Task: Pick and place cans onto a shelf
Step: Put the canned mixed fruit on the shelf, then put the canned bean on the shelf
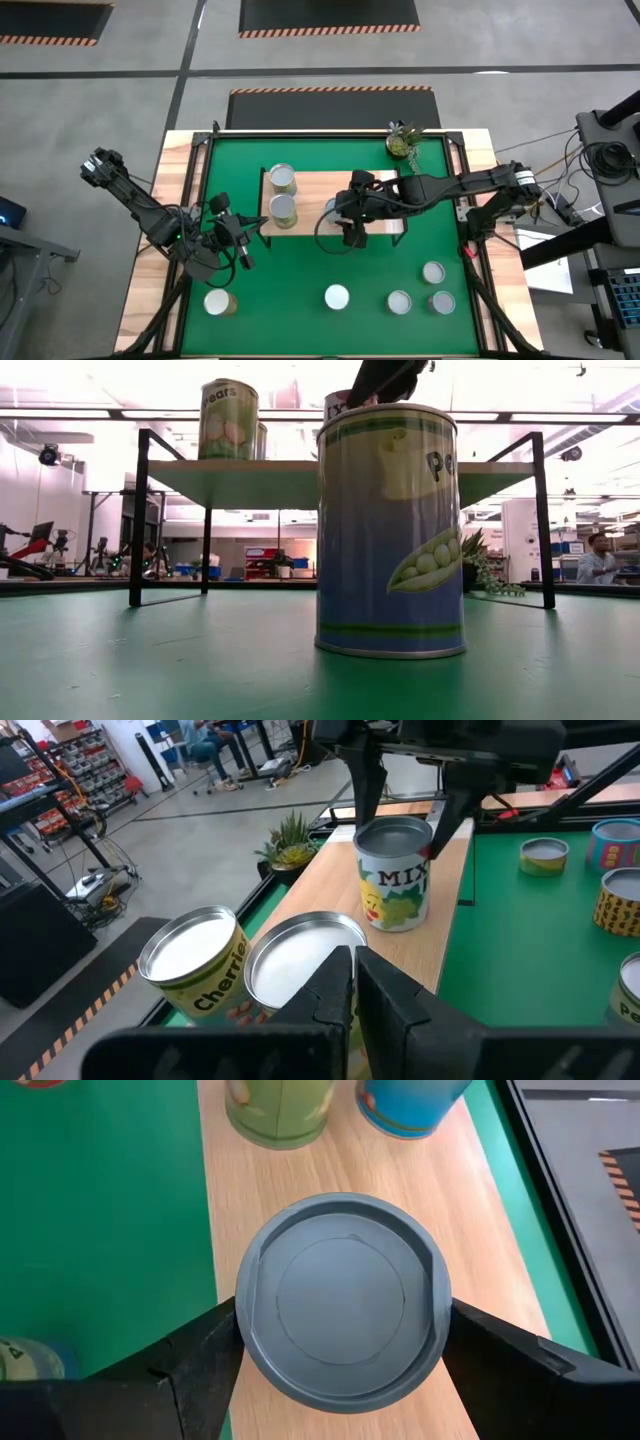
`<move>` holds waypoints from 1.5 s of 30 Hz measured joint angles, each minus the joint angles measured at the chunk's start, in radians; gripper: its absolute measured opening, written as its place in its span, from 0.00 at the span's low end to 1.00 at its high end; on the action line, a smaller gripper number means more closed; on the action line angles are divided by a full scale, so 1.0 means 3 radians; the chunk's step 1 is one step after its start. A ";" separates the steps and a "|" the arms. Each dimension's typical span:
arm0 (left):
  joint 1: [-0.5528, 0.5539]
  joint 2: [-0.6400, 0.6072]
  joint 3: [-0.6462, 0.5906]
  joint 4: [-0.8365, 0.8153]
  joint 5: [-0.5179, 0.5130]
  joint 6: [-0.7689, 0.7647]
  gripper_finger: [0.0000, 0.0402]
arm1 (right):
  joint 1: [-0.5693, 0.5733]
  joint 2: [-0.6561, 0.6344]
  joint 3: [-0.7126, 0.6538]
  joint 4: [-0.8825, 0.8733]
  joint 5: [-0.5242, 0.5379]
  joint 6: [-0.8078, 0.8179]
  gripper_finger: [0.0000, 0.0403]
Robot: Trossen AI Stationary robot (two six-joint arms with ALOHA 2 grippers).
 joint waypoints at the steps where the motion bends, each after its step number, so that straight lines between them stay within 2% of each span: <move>1: -0.0001 0.0000 0.0000 0.0000 0.0000 0.0000 0.00 | -0.0006 -0.0014 0.0000 -0.0014 -0.0005 0.0006 0.74; 8: 0.0000 0.0000 0.0000 -0.0002 0.0001 0.0000 0.00 | -0.0014 -0.0125 -0.0006 -0.0279 -0.0009 0.0137 0.74; 21: -0.0001 0.0000 0.0000 -0.0003 0.0003 0.0001 0.00 | -0.0012 -0.0122 -0.0008 -0.0266 -0.0057 0.0207 0.74; 32: 0.0000 0.0000 0.0000 -0.0003 0.0003 0.0000 0.00 | -0.0012 -0.0108 -0.0013 -0.0281 -0.0067 0.0212 0.86; 37: -0.0001 0.0000 0.0000 -0.0003 0.0003 0.0000 0.00 | -0.0012 -0.0126 -0.0009 -0.0283 -0.0065 0.0191 0.88; 45: 0.0000 0.0000 0.0000 -0.0001 0.0004 0.0001 0.00 | 0.0063 -0.0132 0.0398 -0.0440 -0.0068 0.0262 0.88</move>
